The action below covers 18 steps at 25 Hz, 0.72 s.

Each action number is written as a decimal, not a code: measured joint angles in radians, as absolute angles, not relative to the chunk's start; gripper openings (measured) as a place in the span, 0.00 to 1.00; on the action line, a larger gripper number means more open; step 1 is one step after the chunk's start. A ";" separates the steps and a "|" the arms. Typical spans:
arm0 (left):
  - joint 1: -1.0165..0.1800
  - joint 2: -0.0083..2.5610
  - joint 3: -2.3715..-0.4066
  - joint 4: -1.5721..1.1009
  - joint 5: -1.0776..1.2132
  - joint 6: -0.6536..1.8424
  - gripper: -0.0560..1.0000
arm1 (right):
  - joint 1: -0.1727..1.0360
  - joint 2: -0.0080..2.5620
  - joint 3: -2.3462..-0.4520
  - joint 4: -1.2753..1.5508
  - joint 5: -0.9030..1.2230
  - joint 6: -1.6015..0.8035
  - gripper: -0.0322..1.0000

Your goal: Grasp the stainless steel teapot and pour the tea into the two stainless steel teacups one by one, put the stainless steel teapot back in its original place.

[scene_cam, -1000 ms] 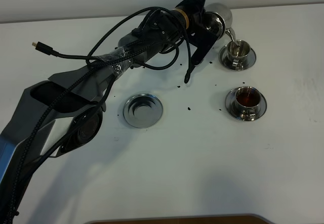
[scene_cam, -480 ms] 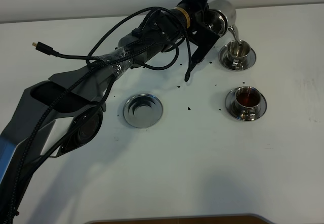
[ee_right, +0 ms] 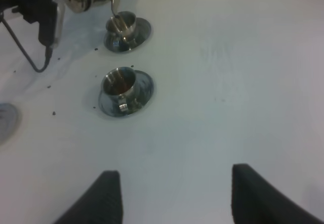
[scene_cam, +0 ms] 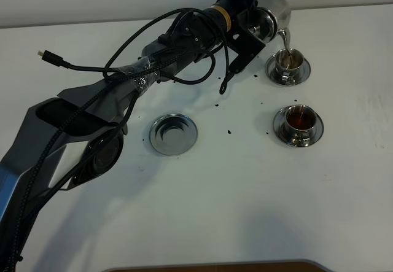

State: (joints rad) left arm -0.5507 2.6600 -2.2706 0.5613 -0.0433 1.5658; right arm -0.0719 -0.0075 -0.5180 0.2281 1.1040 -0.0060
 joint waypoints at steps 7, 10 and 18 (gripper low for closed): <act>-0.544 2.660 -2.271 0.561 -0.068 1.592 0.28 | -0.072 -0.007 -0.518 0.228 1.104 -0.006 0.50; -0.538 2.660 -2.271 0.561 -0.088 1.596 0.28 | -0.072 -0.007 -0.518 0.228 1.104 -0.006 0.50; -0.530 2.660 -2.271 0.561 -0.106 1.642 0.28 | -0.072 -0.007 -0.518 0.228 1.104 -0.006 0.50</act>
State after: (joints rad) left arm -0.5297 2.6600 -2.2706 0.5613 -0.1063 1.6421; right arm -0.0719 -0.0075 -0.5180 0.2281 1.1040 -0.0060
